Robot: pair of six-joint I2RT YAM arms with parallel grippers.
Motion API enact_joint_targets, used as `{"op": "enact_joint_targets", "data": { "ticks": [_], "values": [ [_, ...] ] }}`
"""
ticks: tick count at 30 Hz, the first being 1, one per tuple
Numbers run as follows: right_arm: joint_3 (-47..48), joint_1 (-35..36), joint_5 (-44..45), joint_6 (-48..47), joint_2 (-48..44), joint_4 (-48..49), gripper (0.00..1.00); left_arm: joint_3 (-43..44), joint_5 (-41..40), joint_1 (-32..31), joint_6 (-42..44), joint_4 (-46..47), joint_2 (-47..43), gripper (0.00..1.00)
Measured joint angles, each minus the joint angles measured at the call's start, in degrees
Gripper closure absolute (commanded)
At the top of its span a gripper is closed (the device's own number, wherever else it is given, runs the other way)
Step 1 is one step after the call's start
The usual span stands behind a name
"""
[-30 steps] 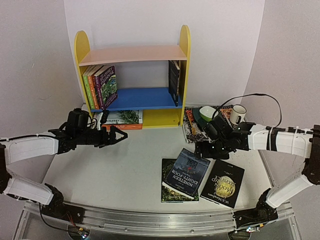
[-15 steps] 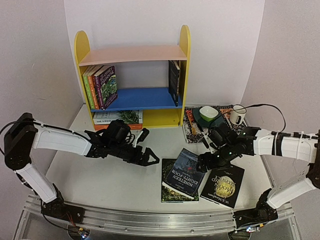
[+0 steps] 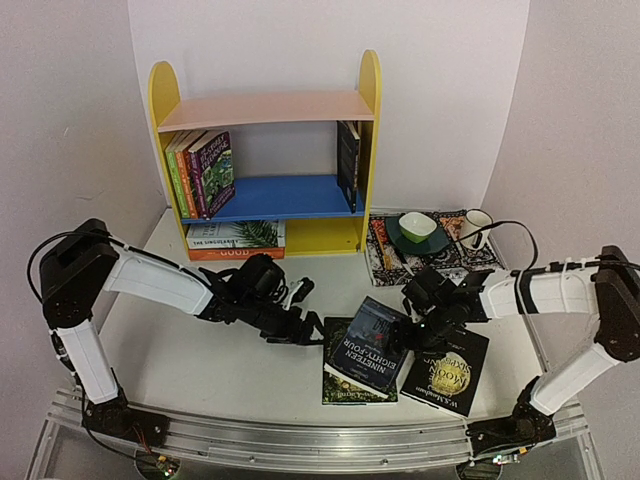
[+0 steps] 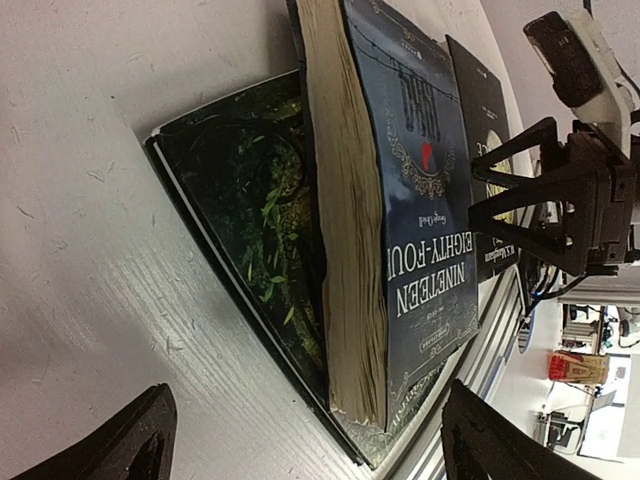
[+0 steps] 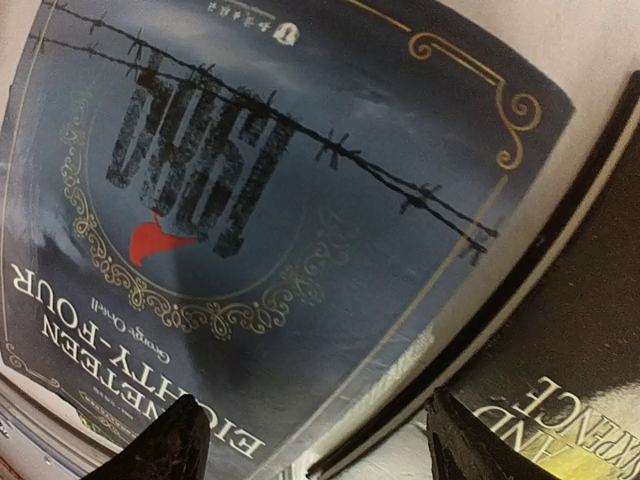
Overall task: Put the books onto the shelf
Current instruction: Adjust the book pile.
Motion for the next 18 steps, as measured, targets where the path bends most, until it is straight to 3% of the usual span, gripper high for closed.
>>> {"op": "enact_joint_targets", "data": {
  "ticks": [12, 18],
  "values": [
    [10.7, 8.1, -5.0, 6.0, 16.0, 13.5, 0.23, -2.9, -0.5, 4.0, -2.7, 0.5, -1.5, 0.10],
    [11.8, 9.2, -5.4, 3.8, 16.1, 14.8, 0.19, -9.1, -0.3, 9.1, -2.7, 0.4, -7.2, 0.15]
  ]
}}
